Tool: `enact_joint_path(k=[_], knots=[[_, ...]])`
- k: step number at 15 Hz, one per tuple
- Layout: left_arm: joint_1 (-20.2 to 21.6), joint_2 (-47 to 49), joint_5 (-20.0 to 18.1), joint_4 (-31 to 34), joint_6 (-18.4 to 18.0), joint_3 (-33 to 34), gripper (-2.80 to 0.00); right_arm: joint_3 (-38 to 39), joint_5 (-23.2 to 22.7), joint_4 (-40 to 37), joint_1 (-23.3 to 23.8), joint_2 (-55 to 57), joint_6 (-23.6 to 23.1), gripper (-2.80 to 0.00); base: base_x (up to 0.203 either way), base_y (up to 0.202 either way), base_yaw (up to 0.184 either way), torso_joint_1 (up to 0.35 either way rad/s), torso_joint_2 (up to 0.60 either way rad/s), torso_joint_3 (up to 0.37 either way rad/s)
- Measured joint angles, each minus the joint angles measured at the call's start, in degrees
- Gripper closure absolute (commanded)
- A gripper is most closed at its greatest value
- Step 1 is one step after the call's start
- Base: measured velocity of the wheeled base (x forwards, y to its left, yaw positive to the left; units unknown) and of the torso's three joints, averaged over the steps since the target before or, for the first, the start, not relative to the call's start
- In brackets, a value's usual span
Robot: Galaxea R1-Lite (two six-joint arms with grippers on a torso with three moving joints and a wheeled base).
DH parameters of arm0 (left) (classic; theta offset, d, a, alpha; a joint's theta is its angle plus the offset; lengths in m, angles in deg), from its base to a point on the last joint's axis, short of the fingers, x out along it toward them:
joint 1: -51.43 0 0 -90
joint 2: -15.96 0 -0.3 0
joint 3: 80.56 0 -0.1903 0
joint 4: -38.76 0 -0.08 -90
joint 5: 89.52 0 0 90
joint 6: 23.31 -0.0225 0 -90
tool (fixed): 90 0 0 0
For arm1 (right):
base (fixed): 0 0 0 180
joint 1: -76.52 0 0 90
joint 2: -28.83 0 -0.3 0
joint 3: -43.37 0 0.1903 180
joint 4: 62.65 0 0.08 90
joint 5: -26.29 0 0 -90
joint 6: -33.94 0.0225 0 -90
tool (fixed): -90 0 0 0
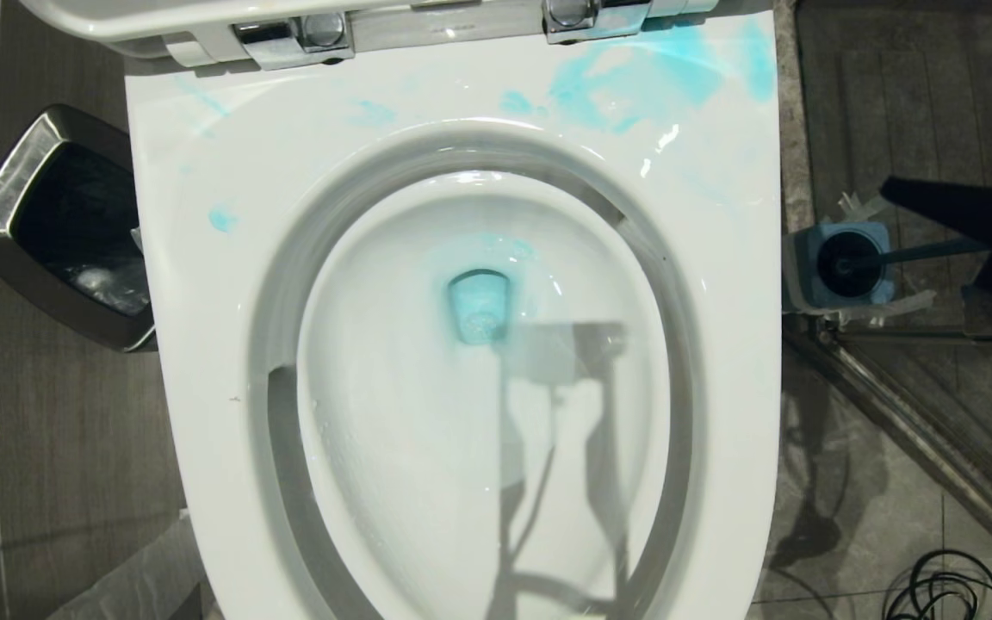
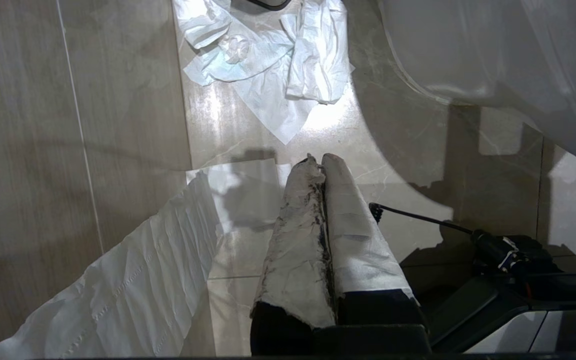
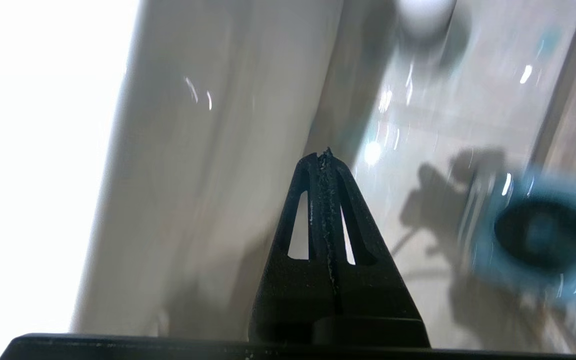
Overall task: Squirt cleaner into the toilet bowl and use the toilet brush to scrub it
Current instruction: Scrub the toilet bowl
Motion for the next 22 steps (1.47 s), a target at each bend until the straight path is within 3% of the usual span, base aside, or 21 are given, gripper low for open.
enact_joint_path(k=[3,5,10,15,18,19,22], knots=[[0.0,0.0,-0.03,0.0,0.0,0.0,0.0,10.58,-2.39,1.99,5.49,-2.95,-4.14,0.0,0.0,0.0,0.0,0.0,0.0,0.0],[0.0,0.0,-0.02,0.0,0.0,0.0,0.0,18.47,-1.84,7.77,6.99,-3.66,-5.92,0.0,0.0,0.0,0.0,0.0,0.0,0.0],[0.0,0.0,-0.02,0.0,0.02,0.0,0.0,40.63,4.37,35.31,9.26,0.73,-12.64,0.0,0.0,0.0,0.0,0.0,0.0,0.0],[0.0,0.0,0.0,0.0,-0.04,0.0,0.0,50.95,8.47,59.47,15.41,10.84,-12.25,0.0,0.0,0.0,0.0,0.0,0.0,0.0],[0.0,0.0,0.02,0.0,-0.02,0.0,0.0,52.32,10.81,66.5,16.02,15.56,-12.63,0.0,0.0,0.0,0.0,0.0,0.0,0.0],[0.0,0.0,0.02,0.0,-0.02,0.0,0.0,52.46,10.85,67.43,16.05,16.87,-13.17,-2.8,0.0,0.0,0.0,0.0,0.0,0.0],[0.0,0.0,-0.02,0.0,-0.02,0.0,0.0,51.93,10.43,69.52,15.66,19.77,-13.56,-2.8,0.0,0.0,0.0,0.0,0.0,0.0]])
